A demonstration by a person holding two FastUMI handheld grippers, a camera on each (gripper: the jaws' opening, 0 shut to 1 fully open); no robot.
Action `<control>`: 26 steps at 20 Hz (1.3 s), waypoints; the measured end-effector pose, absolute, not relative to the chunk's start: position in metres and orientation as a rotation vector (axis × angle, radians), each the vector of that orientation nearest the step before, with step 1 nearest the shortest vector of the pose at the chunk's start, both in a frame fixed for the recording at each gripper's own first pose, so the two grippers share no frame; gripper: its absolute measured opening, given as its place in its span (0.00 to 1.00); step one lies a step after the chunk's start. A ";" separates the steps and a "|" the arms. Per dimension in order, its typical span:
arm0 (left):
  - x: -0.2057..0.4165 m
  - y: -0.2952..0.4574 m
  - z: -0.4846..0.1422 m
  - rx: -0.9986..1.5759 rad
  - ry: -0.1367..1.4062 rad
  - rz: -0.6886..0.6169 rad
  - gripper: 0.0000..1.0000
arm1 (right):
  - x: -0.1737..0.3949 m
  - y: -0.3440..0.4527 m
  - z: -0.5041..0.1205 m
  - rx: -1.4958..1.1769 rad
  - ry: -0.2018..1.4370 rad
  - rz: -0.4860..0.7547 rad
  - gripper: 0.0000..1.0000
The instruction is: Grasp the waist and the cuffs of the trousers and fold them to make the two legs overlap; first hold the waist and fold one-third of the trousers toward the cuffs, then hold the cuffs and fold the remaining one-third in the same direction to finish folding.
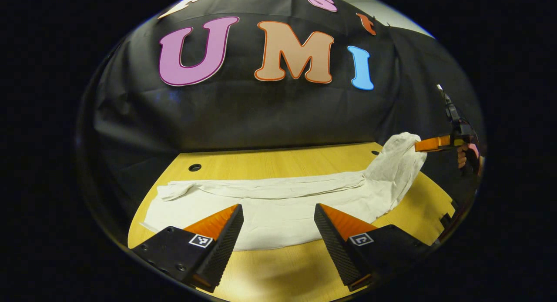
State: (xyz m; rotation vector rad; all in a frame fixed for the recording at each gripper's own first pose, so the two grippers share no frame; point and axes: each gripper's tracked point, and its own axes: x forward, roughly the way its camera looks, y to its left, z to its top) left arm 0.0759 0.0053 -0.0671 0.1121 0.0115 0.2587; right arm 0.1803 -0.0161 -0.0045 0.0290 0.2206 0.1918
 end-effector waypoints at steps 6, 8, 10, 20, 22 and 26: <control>0.065 0.030 -0.080 0.053 0.007 0.253 0.97 | 0.198 0.158 -0.047 -0.128 0.233 0.423 0.13; 0.056 0.049 -0.089 0.028 0.012 0.275 0.99 | 0.207 0.211 -0.102 -0.207 0.309 0.480 0.13; 0.044 0.071 -0.097 -0.007 0.006 0.308 0.96 | 0.219 0.232 -0.142 -0.257 0.358 0.506 0.14; -0.020 0.190 -0.110 -0.161 -0.036 0.522 0.95 | 0.213 0.223 -0.128 -0.303 0.286 0.556 0.97; -0.023 0.228 -0.119 -0.175 -0.018 0.571 0.95 | 0.201 0.211 -0.120 -0.303 0.276 0.536 0.93; -0.021 0.298 -0.142 -0.187 0.042 0.624 0.96 | 0.185 0.166 -0.114 -0.306 0.282 0.440 0.96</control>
